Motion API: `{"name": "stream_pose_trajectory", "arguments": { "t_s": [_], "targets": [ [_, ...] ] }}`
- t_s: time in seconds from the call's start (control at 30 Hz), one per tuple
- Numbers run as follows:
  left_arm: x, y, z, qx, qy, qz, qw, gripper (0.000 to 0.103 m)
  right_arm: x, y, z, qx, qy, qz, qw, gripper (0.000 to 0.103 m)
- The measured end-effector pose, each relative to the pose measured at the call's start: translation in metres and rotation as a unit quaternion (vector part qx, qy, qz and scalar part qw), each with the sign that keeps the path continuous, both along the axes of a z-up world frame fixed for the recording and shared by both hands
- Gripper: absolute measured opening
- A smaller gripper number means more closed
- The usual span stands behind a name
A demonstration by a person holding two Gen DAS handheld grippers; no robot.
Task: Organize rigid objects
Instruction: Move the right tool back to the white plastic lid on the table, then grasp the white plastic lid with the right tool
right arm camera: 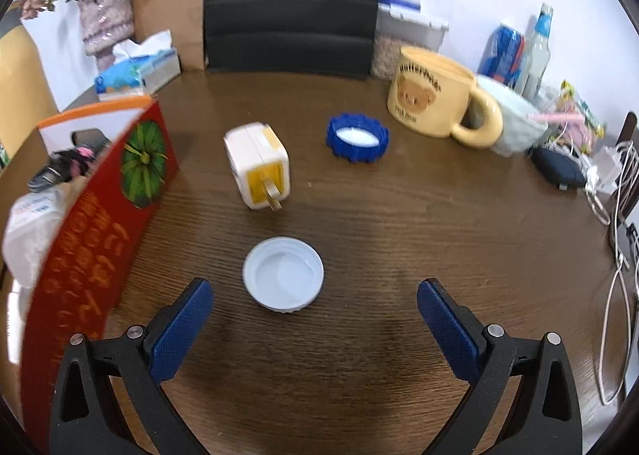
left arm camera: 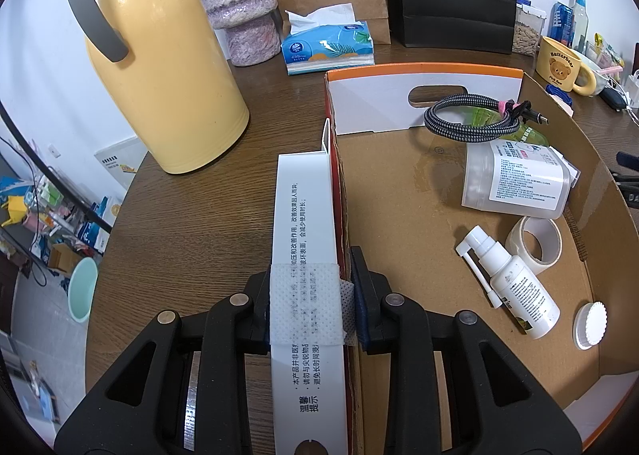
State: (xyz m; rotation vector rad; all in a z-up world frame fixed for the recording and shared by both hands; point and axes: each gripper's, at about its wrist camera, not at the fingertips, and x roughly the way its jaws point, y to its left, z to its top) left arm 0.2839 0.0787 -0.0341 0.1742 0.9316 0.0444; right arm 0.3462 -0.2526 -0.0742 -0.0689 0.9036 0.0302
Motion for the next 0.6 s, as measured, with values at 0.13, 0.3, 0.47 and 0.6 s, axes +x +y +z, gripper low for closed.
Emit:
{"name": "stream_pose_trajectory", "arguments": {
  "t_s": [0.13,0.3,0.47,0.6],
  "targets": [
    [-0.0003,-0.0001,0.0,0.0,0.0,0.0,1.0,0.024,0.0057,-0.0057,-0.0102,0.014,0.013,-0.008,1.0,0.103],
    [-0.0001,0.0,0.0,0.0,0.0,0.0,1.0,0.024,0.0065,-0.0096,-0.012,0.026,0.016,-0.011,0.999,0.103],
    [-0.0001,0.0002,-0.0001,0.0,0.0,0.0,1.0,0.024,0.0067,-0.0095,-0.0124,0.026,0.017,-0.011,0.999,0.103],
    [-0.0001,0.0002,-0.0001,0.0,0.0,0.0,1.0,0.024,0.007,-0.0096,-0.0126,0.027,0.017,-0.013,0.999,0.103]
  ]
}}
